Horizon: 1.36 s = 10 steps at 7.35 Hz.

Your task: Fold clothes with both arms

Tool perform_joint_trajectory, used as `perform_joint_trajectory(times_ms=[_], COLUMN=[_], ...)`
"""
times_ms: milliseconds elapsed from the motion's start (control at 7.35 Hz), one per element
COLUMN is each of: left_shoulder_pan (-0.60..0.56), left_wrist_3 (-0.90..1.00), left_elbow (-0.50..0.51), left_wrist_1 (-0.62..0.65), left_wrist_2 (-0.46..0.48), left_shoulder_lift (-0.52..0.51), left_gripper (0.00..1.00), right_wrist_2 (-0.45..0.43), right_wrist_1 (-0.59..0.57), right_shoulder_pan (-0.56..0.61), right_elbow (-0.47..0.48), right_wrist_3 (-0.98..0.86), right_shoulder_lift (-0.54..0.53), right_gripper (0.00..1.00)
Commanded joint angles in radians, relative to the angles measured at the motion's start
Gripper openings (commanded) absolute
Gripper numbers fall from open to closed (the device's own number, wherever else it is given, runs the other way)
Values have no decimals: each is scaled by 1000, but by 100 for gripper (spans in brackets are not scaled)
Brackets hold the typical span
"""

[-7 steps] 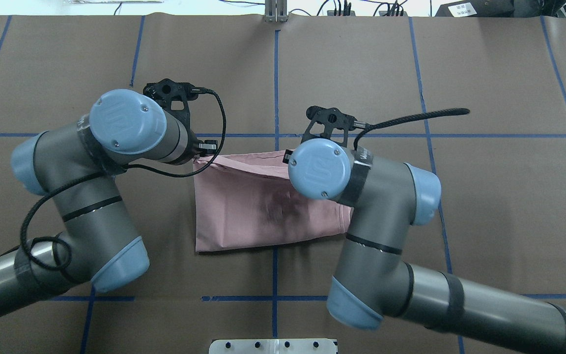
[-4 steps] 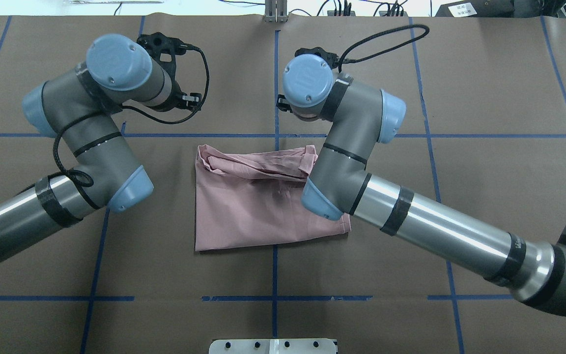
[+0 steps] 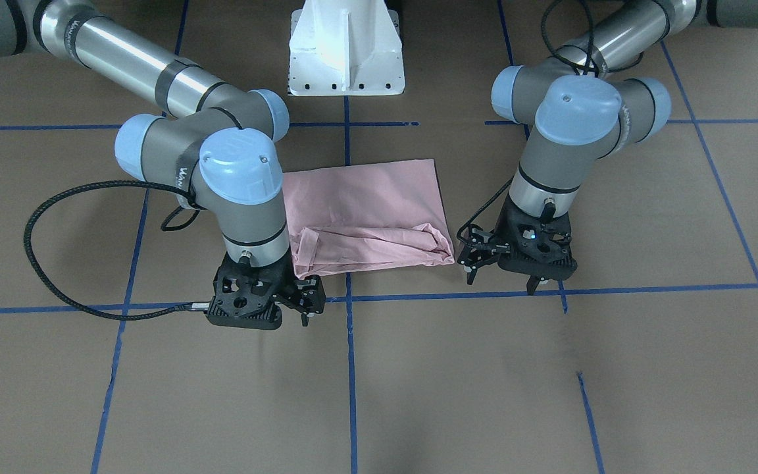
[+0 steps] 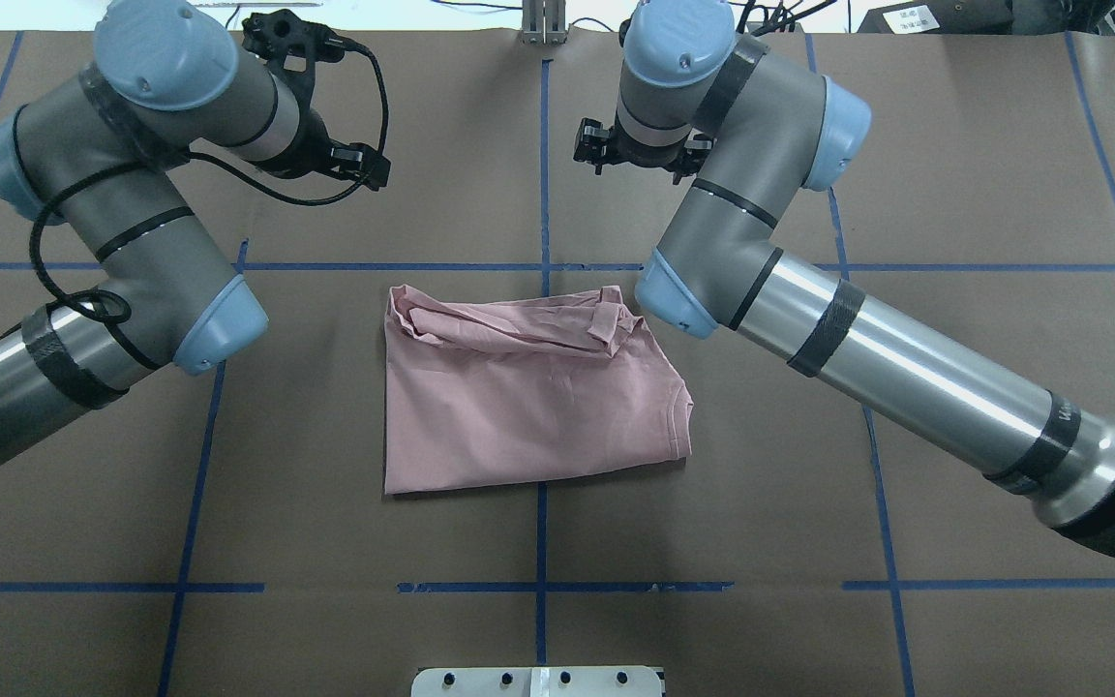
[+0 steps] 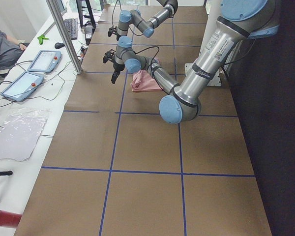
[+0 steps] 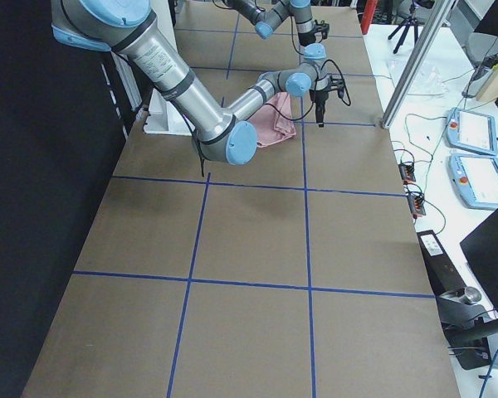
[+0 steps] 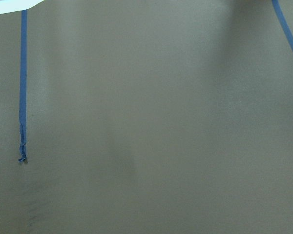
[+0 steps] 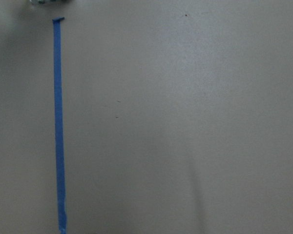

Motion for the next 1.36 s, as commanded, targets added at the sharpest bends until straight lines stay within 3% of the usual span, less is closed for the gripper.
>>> perform_joint_trajectory(times_ms=[0, 272, 817, 953, 1225], left_shoulder_pan=[-61, -222, -631, -681, -726], left_wrist_3=[120, 409, 1054, 1084, 1077], left_elbow=[-139, -239, -215, -207, -201], left_wrist_1=[25, 120, 156, 160, 150], left_wrist_2=[-68, -171, -277, -333, -336], left_shoulder_lift=[92, 196, 405, 466, 569], left_gripper=[100, 100, 100, 100, 100], right_wrist_2=[115, 259, 417, 459, 456], right_wrist_1=[-123, -193, -190, -177, -175], right_shoulder_pan=[104, 284, 650, 698, 755], right_elbow=[205, 391, 413, 413, 409], right_wrist_3=[-217, -534, -1158, -1177, -1179], right_shoulder_lift=[-134, -346, -715, -829, -984], right_gripper=[100, 100, 100, 100, 100])
